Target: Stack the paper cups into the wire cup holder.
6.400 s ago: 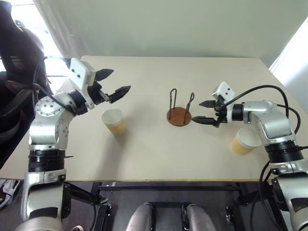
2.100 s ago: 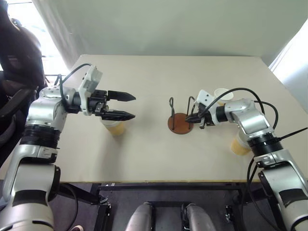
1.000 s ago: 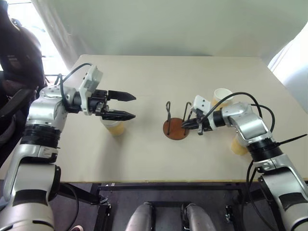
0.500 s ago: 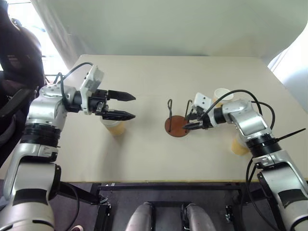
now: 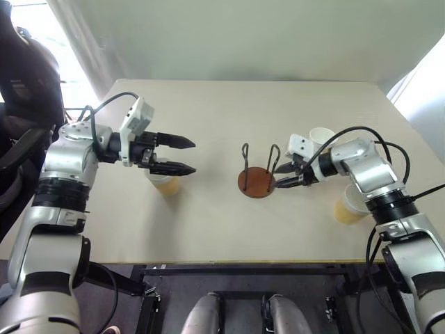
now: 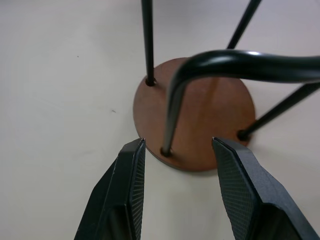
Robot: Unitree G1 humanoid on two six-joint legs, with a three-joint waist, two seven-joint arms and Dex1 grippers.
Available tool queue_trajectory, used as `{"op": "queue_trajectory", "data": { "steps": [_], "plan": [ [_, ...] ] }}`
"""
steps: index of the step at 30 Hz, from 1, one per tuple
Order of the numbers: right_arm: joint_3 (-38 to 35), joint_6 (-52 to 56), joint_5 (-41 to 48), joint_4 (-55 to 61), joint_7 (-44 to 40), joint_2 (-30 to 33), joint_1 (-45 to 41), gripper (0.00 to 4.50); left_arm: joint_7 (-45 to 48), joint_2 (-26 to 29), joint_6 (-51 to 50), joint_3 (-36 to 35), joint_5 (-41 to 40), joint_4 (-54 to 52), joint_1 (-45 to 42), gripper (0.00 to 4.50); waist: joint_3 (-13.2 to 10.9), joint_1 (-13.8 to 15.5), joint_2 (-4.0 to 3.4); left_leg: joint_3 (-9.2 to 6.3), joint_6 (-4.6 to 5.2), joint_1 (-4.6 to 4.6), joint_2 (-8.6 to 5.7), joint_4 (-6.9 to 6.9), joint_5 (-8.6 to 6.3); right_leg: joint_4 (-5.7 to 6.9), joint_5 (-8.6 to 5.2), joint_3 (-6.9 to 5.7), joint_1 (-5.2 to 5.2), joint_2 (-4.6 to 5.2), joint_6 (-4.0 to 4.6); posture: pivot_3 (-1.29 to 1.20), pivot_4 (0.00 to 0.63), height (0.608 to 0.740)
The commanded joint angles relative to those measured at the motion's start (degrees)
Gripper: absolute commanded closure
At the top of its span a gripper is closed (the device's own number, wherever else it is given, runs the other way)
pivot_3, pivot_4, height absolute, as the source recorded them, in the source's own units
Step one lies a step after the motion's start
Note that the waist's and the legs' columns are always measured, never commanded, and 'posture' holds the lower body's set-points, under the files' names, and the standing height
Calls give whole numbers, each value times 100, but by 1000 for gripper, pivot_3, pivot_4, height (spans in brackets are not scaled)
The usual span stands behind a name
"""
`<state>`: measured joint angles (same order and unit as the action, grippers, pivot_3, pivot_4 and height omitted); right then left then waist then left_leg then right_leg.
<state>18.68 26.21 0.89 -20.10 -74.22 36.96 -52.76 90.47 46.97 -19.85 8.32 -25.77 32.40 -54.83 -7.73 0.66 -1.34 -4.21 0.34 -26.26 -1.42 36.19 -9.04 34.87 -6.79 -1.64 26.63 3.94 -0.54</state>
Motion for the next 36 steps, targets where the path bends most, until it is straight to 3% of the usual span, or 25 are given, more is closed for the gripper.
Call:
{"op": "queue_trajectory", "data": {
  "steps": [1, 6, 13, 18, 24, 31, 36],
  "plan": [
    [-96, -104, -2, -23, -97, 93, -218, 2229, 202, 54, 63, -226, 35, -84, -69, 0, 0, 0, 0, 0, 0, 0, 0, 0, 0, 0, 0, 0, 0, 0, 0, 0, 150, 740],
    [-104, -228, -53, -107, -84, 111, -278, 847, 201, 10, 325, -263, 75, 59, -66, 0, 0, 1, 0, 0, 0, 0, 0, 0, 0, 0, 0, 0, 0, 0, 0, 0, 150, 740],
    [-138, -392, -132, -237, -44, 155, -335, 847, 203, 33, 547, -245, 14, 248, -94, 0, 0, 1, 0, 0, 0, 0, 0, 0, 0, 0, 0, 0, 0, 0, 0, 0, 150, 740],
    [-212, -396, -112, -125, -78, 306, -335, 847, 199, 113, 729, -190, 435, 426, -496, 0, -1, 10, 1, -1, -2, -3, 0, 0, -1, 0, 0, 0, 0, 0, 0, 0, 150, 740],
    [-217, -363, -84, 13, -137, 496, -219, 847, 203, 441, 1074, 387, 593, -150, -725, 0, -1, 2, 1, 0, 3, -4, -1, 0, -5, -6, -2, 1, 0, 0, -2, 0, 150, 740],
    [-215, -332, -54, 106, -166, 581, -156, 847, 203, 1092, 3129, 1557, 1775, 489, -952, 0, -1, -20, 1, -1, 11, -1, 2, -1, -6, -5, -9, 1, 1, 0, -2, 0, 150, 740],
    [-243, -263, 3, 142, -192, 595, -148, 847, 160, 1047, 4501, 1545, 2618, 1496, -1010, 0, -1, -32, 1, -1, 13, -2, 1, -1, -7, -4, -11, 1, 1, 0, -1, 0, 150, 740]
  ]
}}
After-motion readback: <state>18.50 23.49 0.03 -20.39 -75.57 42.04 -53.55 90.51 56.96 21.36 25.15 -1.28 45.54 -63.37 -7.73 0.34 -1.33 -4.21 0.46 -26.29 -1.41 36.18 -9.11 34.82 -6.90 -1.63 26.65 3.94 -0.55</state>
